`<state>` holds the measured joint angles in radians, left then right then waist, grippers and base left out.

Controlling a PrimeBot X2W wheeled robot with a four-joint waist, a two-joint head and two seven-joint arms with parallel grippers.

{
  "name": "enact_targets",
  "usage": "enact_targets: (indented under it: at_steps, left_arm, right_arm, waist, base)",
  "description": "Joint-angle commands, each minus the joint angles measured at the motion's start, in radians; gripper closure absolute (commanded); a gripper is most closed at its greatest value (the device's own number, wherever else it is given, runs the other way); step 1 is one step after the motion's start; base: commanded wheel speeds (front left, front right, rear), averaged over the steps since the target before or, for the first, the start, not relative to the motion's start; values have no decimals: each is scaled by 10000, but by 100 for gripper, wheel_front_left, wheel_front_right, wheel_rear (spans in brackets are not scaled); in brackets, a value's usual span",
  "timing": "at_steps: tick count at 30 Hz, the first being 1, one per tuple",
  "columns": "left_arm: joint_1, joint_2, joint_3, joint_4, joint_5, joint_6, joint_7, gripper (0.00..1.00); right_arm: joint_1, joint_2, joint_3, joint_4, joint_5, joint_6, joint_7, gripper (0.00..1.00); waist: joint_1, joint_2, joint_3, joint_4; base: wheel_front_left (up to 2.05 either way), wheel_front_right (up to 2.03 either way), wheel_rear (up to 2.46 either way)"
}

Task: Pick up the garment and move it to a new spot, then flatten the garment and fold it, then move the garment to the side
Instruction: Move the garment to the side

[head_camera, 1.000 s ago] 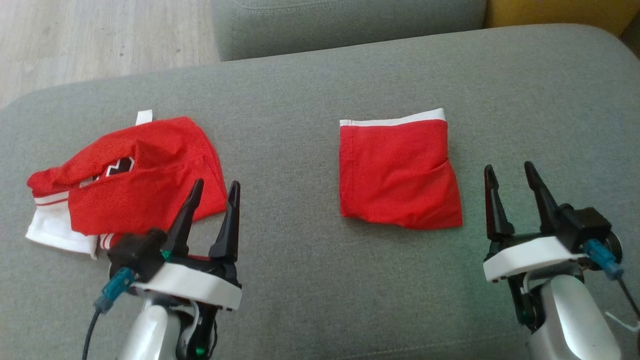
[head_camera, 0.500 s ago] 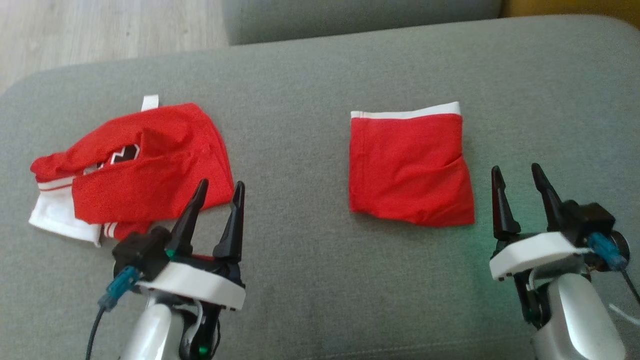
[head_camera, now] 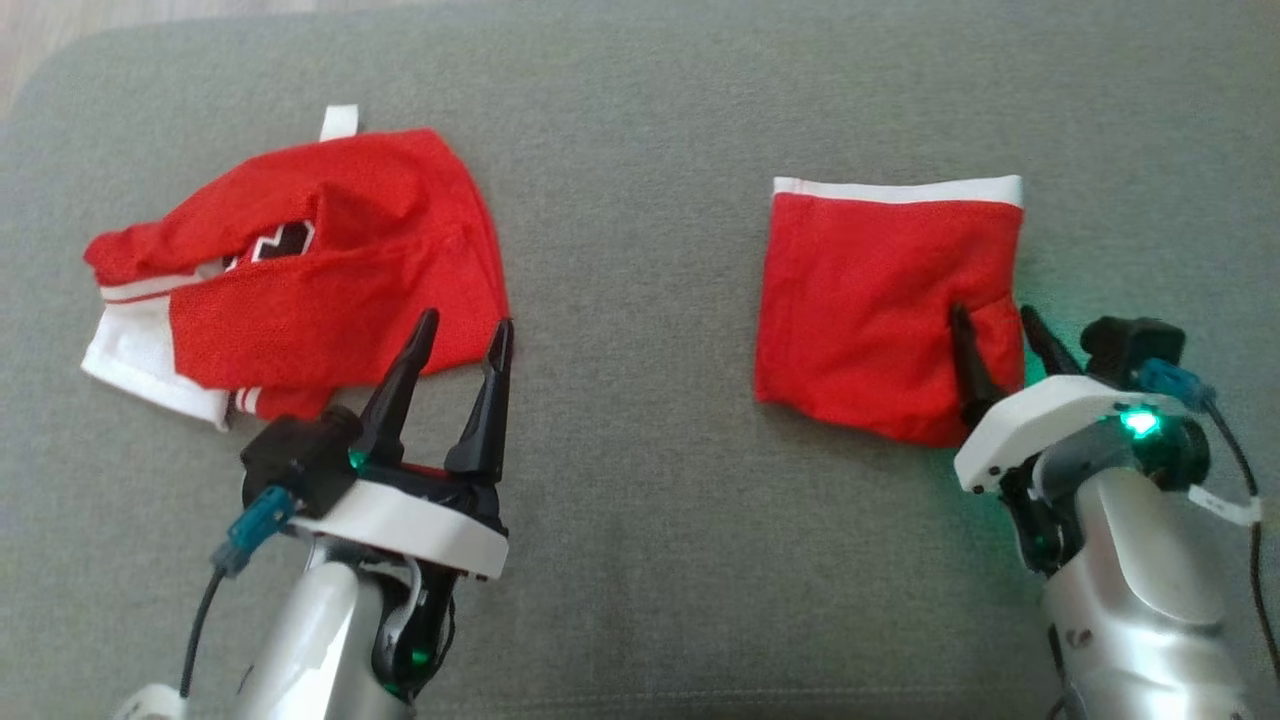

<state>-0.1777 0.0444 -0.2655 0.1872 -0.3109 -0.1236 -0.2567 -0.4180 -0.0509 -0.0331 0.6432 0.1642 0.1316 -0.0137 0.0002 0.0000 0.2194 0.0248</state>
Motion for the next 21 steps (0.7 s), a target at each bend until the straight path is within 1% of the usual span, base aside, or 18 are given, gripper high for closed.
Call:
enact_targets:
  at_steps: [1,7,8,9,11,15,18,21]
  left_arm:
    - [-442,58,257,-298,-34,-44,-51,0]
    - [-493,58,294,-309,-10,-52,-51,0]
    - [-508,58,306,-308,-5,-53,-51,0]
    - [-522,58,318,-307,-3,-53,-51,0]
    - [-539,58,344,-326,0,-55,-51,0]
    - [-530,58,369,-349,30,-58,-51,0]
    - [-515,58,326,-361,39,-60,-51,0]
    - [-538,58,217,-407,22,-61,-51,0]
  right_arm:
    - [-368,6,274,57,121,-9,173,0]
    - [-775,6,597,1216,590,-9,566,0]
    - [-839,6,656,1354,616,-9,561,36]
    - [-900,6,728,1479,645,-9,551,100]
    - [-1019,6,892,1640,634,-9,444,100]
    - [-1293,-56,972,1692,33,-9,52,100]
    - [-1452,-409,1260,1560,-427,-9,-153,100]
    - [-1572,-1000,1707,1352,-696,-9,-197,100]
  waist:
    - [-2,0,126,140]
    - [-2,0,217,177]
    - [-2,0,219,156]
    - [-2,0,215,128]
    - [-2,0,183,35]
    - [-2,0,63,-234]
    - [-2,0,-41,-436]
    - [-2,0,-101,-614]
  base:
    - [0,0,0]
    - [0,0,0]
    - [0,0,0]
    - [0,0,0]
    - [0,0,0]
    - [0,0,0]
    - [0,0,0]
    - [0,0,0]
